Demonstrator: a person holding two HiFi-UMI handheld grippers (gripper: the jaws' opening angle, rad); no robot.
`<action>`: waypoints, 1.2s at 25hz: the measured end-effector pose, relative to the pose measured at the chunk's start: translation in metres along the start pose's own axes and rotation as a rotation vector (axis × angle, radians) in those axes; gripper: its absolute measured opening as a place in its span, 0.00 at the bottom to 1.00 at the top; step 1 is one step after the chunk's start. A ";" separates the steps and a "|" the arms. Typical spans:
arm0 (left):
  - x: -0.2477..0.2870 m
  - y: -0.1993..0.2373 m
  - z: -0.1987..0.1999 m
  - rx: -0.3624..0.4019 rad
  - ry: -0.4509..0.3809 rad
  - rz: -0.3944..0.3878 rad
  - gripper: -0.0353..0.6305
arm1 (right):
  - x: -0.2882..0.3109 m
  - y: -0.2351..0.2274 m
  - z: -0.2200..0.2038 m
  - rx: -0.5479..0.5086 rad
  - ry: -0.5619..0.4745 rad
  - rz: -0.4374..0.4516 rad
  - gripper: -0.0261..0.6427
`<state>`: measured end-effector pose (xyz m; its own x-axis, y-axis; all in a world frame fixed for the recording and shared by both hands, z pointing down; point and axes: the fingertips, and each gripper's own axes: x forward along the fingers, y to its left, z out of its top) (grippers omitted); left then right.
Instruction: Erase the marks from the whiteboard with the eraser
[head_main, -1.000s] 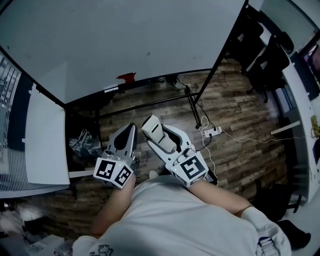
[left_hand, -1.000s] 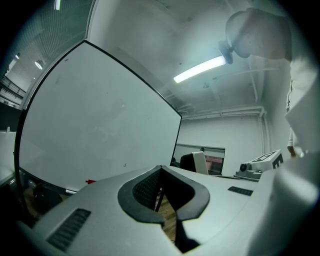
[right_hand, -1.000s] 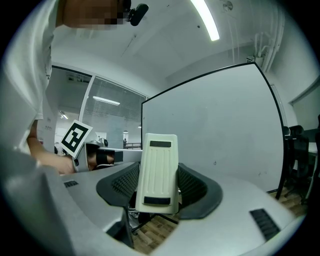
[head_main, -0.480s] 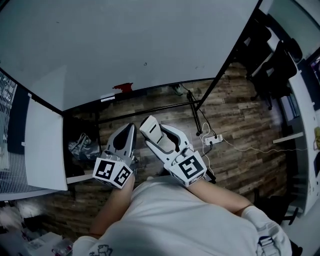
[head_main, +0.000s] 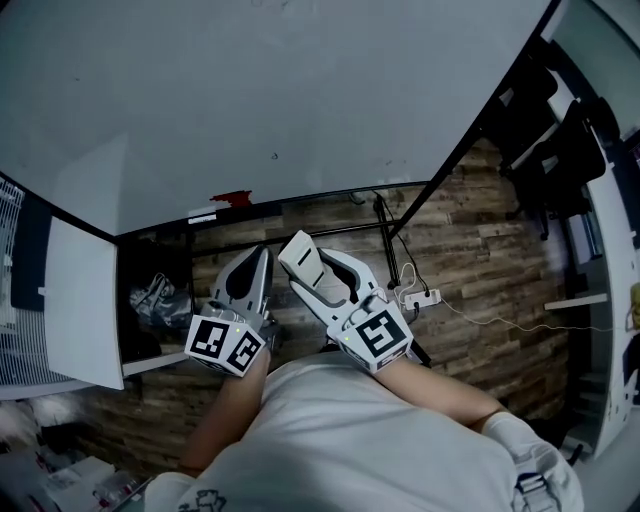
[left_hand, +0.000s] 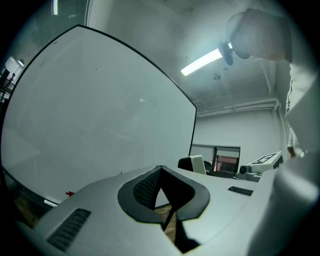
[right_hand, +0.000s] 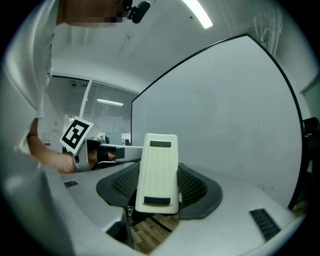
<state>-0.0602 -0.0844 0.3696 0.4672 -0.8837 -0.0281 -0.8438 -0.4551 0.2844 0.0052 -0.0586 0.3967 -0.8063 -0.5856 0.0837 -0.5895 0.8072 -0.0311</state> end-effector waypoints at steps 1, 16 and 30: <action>0.007 -0.001 0.001 0.001 -0.001 0.006 0.06 | 0.000 -0.007 0.001 0.000 0.001 0.005 0.41; 0.060 0.010 0.009 0.009 -0.007 -0.002 0.06 | 0.027 -0.053 0.012 -0.011 -0.021 0.021 0.41; 0.084 0.068 0.050 0.040 -0.026 -0.095 0.06 | 0.094 -0.064 0.031 -0.035 -0.023 -0.063 0.41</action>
<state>-0.0913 -0.1954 0.3385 0.5392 -0.8385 -0.0784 -0.8058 -0.5408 0.2412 -0.0348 -0.1678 0.3761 -0.7688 -0.6365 0.0615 -0.6373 0.7706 0.0086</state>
